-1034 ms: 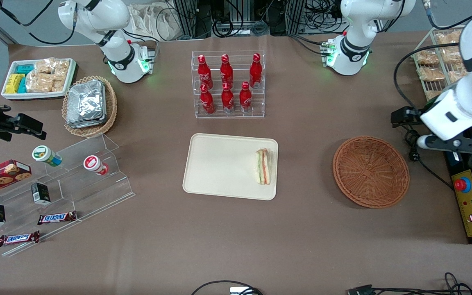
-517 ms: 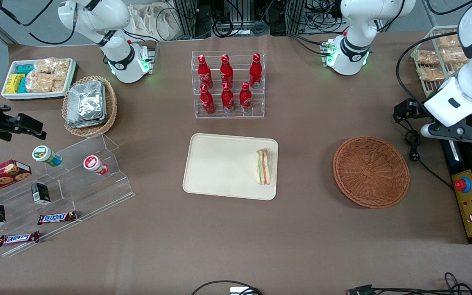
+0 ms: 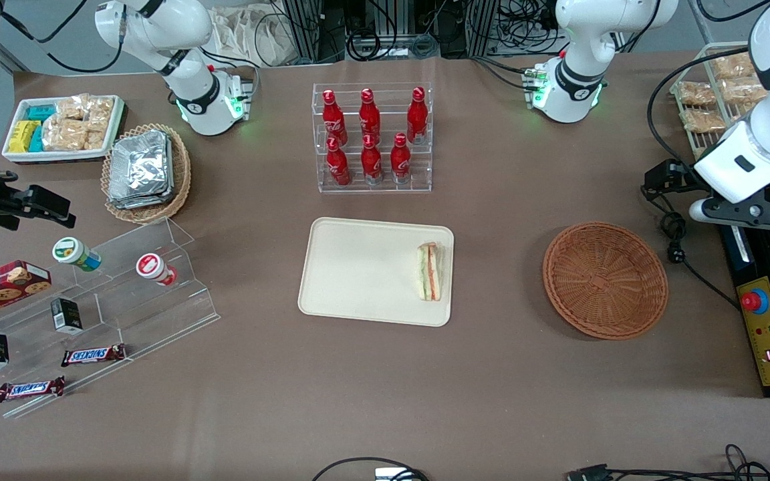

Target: Place sandwich from basket to tray

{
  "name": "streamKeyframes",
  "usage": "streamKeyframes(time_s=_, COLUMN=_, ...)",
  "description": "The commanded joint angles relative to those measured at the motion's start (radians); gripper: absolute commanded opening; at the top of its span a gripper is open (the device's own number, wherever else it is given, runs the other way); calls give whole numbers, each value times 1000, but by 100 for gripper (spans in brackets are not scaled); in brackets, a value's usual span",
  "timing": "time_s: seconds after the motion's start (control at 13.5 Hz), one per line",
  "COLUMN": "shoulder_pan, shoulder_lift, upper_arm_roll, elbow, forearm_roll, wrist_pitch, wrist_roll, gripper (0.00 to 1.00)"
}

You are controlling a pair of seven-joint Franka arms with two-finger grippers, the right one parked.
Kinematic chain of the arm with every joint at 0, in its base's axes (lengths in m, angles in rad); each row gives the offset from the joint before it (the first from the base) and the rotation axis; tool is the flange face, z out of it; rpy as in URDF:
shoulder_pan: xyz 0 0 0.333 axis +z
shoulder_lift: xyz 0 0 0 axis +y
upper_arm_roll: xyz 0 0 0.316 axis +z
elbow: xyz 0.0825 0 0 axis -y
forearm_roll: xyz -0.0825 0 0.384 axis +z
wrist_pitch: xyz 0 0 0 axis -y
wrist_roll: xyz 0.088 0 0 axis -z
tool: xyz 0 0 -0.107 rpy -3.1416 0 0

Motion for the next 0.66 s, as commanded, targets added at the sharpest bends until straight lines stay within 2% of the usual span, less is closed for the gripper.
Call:
streamKeyframes(time_s=0.0, shoulder_pan=-1, shoulder_lift=-3, upper_arm_roll=5, elbow=1, forearm_roll=-10, wrist_pitch=5, wrist_roll=10, gripper=100)
streamKeyframes(time_s=0.3, shoulder_pan=0, shoulder_lift=6, upper_arm_roll=6, elbow=19, forearm_roll=-11, wrist_pitch=3, wrist_roll=11, gripper=100)
streamKeyframes(time_s=0.59, shoulder_pan=2, shoulder_lift=67, upper_arm_roll=17, elbow=133, forearm_roll=-4, wrist_pitch=-43, wrist_roll=-1, gripper=100)
